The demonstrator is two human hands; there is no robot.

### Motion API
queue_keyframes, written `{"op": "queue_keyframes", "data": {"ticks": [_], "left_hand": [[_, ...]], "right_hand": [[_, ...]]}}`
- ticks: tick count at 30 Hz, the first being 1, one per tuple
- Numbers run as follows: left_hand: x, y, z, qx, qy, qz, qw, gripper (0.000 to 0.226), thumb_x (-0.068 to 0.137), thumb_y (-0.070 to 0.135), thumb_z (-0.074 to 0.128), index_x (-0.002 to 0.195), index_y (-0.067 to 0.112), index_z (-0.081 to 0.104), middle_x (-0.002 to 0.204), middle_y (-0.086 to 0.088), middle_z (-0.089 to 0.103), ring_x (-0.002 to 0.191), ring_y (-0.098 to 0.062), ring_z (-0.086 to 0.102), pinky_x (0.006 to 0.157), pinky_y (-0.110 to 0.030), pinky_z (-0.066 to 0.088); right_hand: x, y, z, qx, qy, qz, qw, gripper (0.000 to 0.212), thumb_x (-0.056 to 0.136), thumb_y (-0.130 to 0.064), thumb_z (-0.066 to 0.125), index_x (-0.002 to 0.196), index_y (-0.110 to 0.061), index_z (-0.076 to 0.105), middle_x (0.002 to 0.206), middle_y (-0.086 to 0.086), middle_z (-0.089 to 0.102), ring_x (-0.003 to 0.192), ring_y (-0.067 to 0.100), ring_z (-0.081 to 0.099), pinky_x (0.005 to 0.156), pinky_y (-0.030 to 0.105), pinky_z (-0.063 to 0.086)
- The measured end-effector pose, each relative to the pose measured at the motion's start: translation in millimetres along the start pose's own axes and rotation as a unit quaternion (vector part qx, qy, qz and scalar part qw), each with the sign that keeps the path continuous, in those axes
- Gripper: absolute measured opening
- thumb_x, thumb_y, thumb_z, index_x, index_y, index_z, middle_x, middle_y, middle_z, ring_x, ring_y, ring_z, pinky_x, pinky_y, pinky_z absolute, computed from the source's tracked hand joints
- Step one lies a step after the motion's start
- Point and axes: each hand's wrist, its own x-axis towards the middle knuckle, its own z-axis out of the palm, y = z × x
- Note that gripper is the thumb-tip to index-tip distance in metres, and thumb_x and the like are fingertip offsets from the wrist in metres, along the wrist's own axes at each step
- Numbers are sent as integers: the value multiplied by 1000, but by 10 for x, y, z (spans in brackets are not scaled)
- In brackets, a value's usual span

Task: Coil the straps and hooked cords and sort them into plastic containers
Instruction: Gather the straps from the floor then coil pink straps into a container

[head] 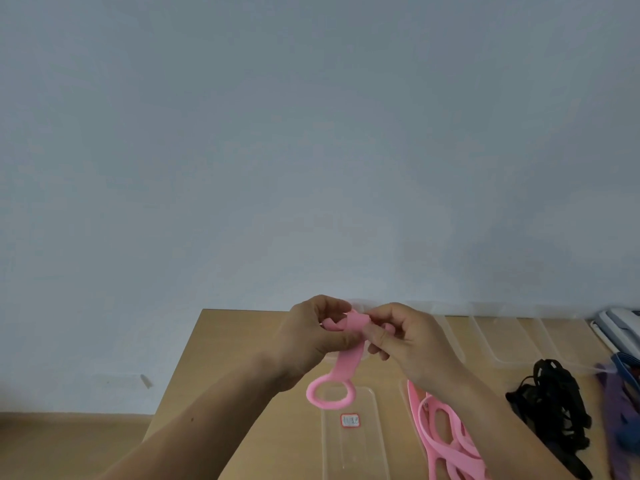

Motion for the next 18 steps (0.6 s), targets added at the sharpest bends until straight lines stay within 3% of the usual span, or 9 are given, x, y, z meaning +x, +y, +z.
{"op": "queue_keyframes", "data": {"ticks": [3, 7, 11, 14, 18], "left_hand": [[-12, 18, -25, 13, -39, -15, 999, 16, 83, 10, 78, 95, 6, 68, 84, -4, 75, 83, -22, 73, 80, -39, 61], [-21, 73, -69, 12, -80, -41, 996, 13, 88, 17, 74, 94, 9, 65, 84, -12, 76, 73, -27, 73, 66, -36, 60], [-22, 114, -84, -33, -100, -46, 993, 3, 87, 15, 74, 89, 15, 72, 89, -17, 74, 78, -30, 72, 74, -43, 61], [-16, 144, -93, -44, -138, -56, 988, 23, 87, 29, 74, 99, 9, 73, 98, -20, 72, 86, -33, 70, 88, -47, 58], [-8, 135, -83, -59, -126, -72, 988, 34, 82, 36, 72, 97, 6, 73, 94, -21, 72, 82, -32, 69, 85, -45, 57]], "right_hand": [[-5, -14, 14, -47, 28, -37, 998, 26, 84, -9, 75, 91, -33, 70, 79, -14, 71, 74, 3, 67, 68, 17, 53], [-8, -42, 39, -70, 55, -70, 994, 31, 83, -9, 76, 92, -37, 67, 88, -20, 70, 85, 1, 67, 74, 13, 52], [-17, -59, 67, -104, 64, -116, 986, 31, 82, -6, 76, 93, -33, 66, 86, -23, 68, 84, 2, 65, 71, 11, 50], [-28, -42, 73, -152, 64, -139, 976, 24, 80, -4, 77, 94, -21, 69, 83, -24, 64, 81, 9, 64, 70, 16, 51], [-37, -41, 70, -155, 52, -170, 972, 23, 79, -3, 79, 95, -19, 71, 87, -19, 66, 82, 11, 65, 72, 23, 54]]}}
